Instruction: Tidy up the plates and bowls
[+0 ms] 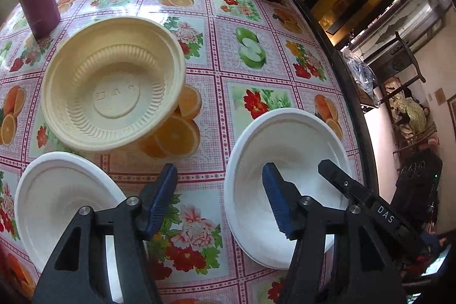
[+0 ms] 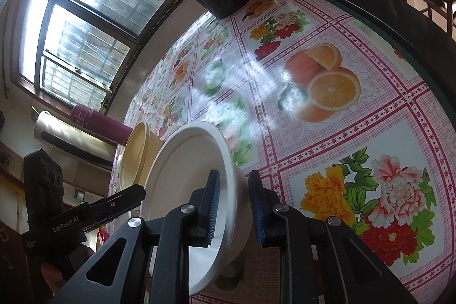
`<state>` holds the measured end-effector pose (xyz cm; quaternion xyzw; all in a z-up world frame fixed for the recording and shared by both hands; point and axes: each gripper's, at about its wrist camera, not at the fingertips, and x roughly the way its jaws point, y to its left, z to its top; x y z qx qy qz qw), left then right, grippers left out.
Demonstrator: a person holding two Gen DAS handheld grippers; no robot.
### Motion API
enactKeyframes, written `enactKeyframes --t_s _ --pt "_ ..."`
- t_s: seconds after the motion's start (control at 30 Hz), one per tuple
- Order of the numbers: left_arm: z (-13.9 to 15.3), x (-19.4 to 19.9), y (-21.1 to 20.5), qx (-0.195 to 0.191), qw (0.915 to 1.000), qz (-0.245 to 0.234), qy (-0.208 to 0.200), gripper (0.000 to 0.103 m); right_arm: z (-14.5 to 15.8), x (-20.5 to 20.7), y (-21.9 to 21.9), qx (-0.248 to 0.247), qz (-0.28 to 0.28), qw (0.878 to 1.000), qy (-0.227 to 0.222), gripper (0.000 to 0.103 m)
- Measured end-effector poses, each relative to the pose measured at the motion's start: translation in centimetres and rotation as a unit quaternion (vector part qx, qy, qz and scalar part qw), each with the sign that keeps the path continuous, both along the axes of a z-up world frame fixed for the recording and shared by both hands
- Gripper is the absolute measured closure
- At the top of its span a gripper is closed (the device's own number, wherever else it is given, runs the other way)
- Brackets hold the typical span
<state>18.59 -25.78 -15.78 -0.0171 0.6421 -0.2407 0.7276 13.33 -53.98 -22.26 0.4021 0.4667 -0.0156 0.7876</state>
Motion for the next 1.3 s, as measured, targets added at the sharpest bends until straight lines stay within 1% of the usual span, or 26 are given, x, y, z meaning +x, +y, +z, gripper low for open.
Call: enactKeyframes --t_s 0.1,0.13,0.17,0.2,0.27,0.37,0.47,0.57,0.77,0.9,0.97,1.1,1.23,1.3 --pt "-0.7 -0.4 -0.6 0.007 1.0000 -0.003 0.000 0.043 -0.1 0.0 0.0 0.001 0.000 1.000 0.001 0.081" --pt "-0.8 -0.5 -0.8 0.010 0.9999 -0.006 -0.003 0.047 -0.1 0.0 0.0 0.001 0.001 1.000 0.001 0.081" --pt "-0.9 -0.6 -0.9 0.011 0.9999 -0.009 -0.005 0.060 -0.1 0.1 0.0 0.001 0.002 1.000 0.001 0.081" --pt "-1.0 -0.7 -1.0 0.012 0.9998 -0.014 -0.004 0.066 -0.1 0.1 0.1 0.001 0.002 1.000 0.001 0.081" --pt "-1.1 -0.7 -1.0 0.008 0.9998 -0.016 -0.003 0.083 -0.1 0.1 0.1 0.000 0.002 1.000 0.001 0.081" --pt "-0.9 -0.9 -1.0 0.012 0.9996 -0.021 -0.013 0.093 -0.1 0.1 0.1 0.000 0.002 1.000 0.001 0.083" --pt "-0.8 -1.1 -0.9 0.008 0.9995 -0.024 -0.017 0.095 -0.3 0.1 0.1 0.001 0.000 1.000 0.002 0.085" --pt "-0.4 -1.4 -0.7 0.005 0.9994 -0.025 -0.022 0.096 -0.1 -0.1 0.1 -0.005 -0.004 1.000 -0.006 0.088" --pt "1.6 -1.8 0.8 -0.010 0.9989 -0.022 -0.040 0.096 1.6 -0.6 1.3 -0.028 -0.005 0.999 -0.042 0.092" --pt "3.5 -2.2 3.1 -0.015 0.9979 -0.009 -0.062 0.096 3.1 -0.9 3.2 -0.029 0.000 0.997 -0.068 0.093" --pt "4.6 -2.4 4.8 -0.014 0.9966 0.004 -0.081 0.096 3.9 -0.7 4.8 -0.029 0.012 0.997 -0.075 0.093" --pt "6.9 -3.0 9.9 -0.011 0.9915 0.043 -0.122 0.095 6.0 0.7 9.4 -0.023 0.062 0.994 -0.089 0.093" --pt "8.6 -3.8 16.2 0.005 0.9842 0.091 -0.152 0.095 8.0 2.6 15.7 -0.025 0.122 0.987 -0.101 0.093" --pt "9.3 -4.3 19.8 0.015 0.9791 0.114 -0.168 0.095 8.5 3.5 19.1 -0.015 0.154 0.982 -0.104 0.093"
